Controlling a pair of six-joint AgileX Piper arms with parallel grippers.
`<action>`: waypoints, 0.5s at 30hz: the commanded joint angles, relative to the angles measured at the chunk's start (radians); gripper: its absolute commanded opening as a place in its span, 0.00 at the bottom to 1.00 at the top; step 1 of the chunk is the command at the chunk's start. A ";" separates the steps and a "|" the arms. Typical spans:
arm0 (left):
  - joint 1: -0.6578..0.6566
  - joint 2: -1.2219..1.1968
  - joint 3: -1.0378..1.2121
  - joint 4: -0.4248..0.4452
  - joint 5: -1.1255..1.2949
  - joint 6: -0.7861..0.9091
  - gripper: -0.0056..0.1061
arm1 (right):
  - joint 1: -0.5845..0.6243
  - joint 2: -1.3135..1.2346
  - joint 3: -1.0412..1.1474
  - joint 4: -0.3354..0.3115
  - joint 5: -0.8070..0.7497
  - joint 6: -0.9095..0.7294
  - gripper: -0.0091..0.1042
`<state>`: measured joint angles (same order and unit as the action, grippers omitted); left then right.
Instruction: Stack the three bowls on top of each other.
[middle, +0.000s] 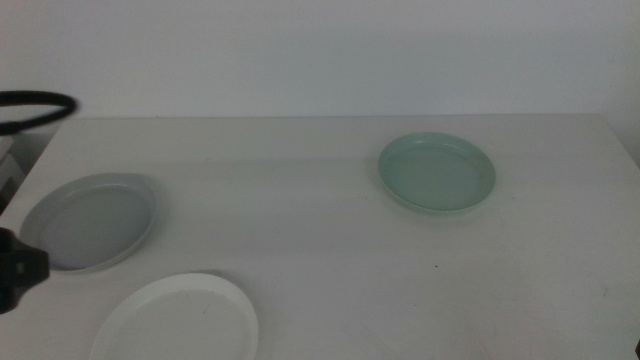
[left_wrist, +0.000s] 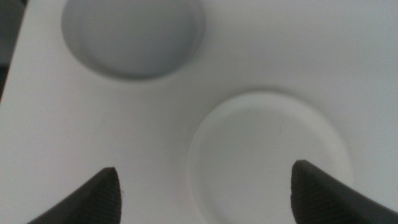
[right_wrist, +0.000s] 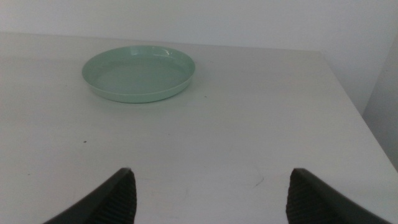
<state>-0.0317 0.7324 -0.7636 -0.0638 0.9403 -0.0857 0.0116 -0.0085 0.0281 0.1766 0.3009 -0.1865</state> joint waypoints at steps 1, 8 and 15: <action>0.002 0.056 -0.036 0.009 -0.032 0.002 0.99 | -0.007 -0.028 -0.006 -0.004 -0.074 -0.007 0.62; 0.002 0.187 -0.036 0.008 -0.041 -0.027 0.99 | -0.007 -0.028 -0.006 -0.004 -0.074 -0.007 0.62; 0.002 0.334 -0.035 -0.001 -0.093 0.013 0.99 | -0.007 -0.028 -0.006 -0.004 -0.074 -0.007 0.62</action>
<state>-0.0317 1.0372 -0.7658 -0.0521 0.8958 -0.0843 0.0116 -0.0085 0.0281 0.1766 0.3009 -0.1865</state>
